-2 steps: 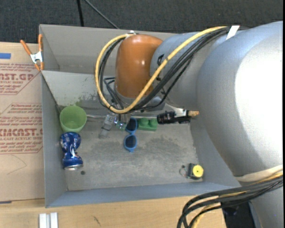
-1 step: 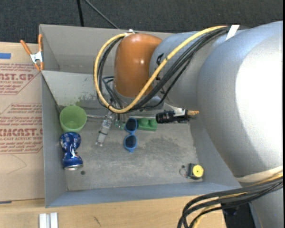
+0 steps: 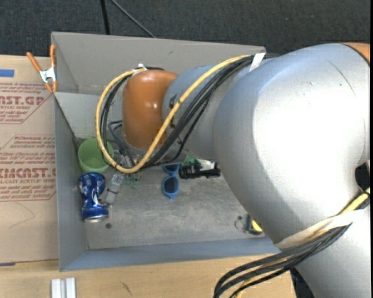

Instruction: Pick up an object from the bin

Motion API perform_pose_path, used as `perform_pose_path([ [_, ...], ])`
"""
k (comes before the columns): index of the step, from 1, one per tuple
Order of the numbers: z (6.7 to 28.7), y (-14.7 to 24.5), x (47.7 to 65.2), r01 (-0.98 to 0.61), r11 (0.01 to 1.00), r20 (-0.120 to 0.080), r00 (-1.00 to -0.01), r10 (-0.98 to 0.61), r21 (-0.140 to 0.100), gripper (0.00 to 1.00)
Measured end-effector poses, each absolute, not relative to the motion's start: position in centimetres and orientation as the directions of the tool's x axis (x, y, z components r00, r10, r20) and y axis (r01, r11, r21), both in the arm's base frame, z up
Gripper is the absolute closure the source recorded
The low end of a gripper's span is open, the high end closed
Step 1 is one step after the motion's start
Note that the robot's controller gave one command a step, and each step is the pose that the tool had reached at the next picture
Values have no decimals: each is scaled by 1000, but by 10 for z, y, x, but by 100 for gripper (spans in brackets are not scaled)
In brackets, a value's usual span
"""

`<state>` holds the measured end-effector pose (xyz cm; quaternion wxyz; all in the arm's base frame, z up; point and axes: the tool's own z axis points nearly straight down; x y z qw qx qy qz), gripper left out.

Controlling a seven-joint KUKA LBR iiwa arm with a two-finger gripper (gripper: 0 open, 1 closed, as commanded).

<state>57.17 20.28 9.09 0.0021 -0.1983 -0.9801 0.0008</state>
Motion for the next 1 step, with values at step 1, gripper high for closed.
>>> perform_pose_path([
  [1,85,245,545,334,943,-1,-943,334,-6,0],
])
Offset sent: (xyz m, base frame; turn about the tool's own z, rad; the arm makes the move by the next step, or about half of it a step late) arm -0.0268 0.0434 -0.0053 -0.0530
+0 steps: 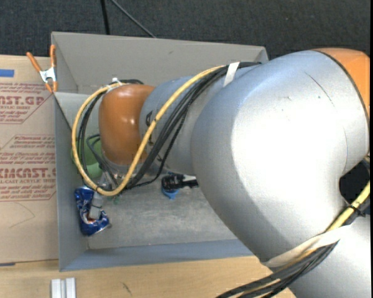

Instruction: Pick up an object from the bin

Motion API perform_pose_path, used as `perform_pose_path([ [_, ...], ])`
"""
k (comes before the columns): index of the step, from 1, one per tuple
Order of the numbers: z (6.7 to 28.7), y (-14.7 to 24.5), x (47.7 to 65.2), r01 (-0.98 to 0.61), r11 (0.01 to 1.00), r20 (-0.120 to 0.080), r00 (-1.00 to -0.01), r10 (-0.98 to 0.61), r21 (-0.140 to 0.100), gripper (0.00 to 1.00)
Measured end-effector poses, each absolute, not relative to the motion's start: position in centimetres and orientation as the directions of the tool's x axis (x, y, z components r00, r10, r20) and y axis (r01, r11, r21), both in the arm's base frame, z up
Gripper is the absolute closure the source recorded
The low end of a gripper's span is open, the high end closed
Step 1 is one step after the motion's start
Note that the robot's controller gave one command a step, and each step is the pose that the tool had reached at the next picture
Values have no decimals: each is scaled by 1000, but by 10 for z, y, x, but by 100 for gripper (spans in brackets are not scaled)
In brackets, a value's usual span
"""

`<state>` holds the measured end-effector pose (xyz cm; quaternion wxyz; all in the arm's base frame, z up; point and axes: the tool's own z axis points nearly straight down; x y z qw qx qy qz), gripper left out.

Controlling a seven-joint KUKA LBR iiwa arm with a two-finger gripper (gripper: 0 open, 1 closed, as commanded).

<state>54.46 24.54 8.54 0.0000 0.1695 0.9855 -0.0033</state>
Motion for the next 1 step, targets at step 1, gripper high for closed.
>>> perform_pose_path([
  [1,89,244,547,340,940,0,-940,340,-6,100],
])
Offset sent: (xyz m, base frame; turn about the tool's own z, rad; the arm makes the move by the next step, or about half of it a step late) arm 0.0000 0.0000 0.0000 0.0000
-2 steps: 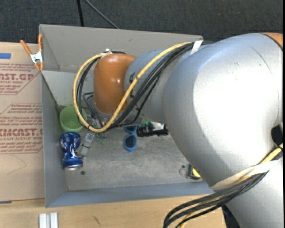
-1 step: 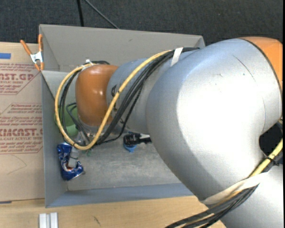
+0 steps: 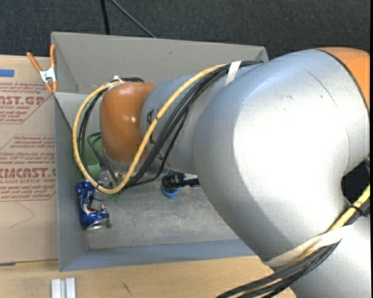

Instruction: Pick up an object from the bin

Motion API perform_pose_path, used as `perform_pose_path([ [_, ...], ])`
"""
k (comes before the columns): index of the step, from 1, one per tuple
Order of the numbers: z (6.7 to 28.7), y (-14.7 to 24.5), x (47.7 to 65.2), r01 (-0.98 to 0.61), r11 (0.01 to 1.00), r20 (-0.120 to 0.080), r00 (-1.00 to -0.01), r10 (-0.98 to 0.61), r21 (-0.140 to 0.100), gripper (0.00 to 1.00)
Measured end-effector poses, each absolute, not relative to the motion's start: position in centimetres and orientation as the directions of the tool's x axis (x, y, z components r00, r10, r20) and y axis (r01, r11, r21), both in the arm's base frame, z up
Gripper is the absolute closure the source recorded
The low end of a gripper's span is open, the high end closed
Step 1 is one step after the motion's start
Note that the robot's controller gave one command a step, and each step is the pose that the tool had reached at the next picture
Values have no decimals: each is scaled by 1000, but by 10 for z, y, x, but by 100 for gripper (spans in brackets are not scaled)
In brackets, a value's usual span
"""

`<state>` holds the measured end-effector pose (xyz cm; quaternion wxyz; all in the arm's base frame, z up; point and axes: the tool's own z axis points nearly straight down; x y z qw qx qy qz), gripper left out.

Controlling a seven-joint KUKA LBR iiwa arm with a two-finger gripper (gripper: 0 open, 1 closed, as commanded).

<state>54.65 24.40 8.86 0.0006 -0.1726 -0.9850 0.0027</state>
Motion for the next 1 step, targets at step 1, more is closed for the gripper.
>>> perform_pose_path([
  [1,234,247,564,343,939,-8,-939,343,7,100],
])
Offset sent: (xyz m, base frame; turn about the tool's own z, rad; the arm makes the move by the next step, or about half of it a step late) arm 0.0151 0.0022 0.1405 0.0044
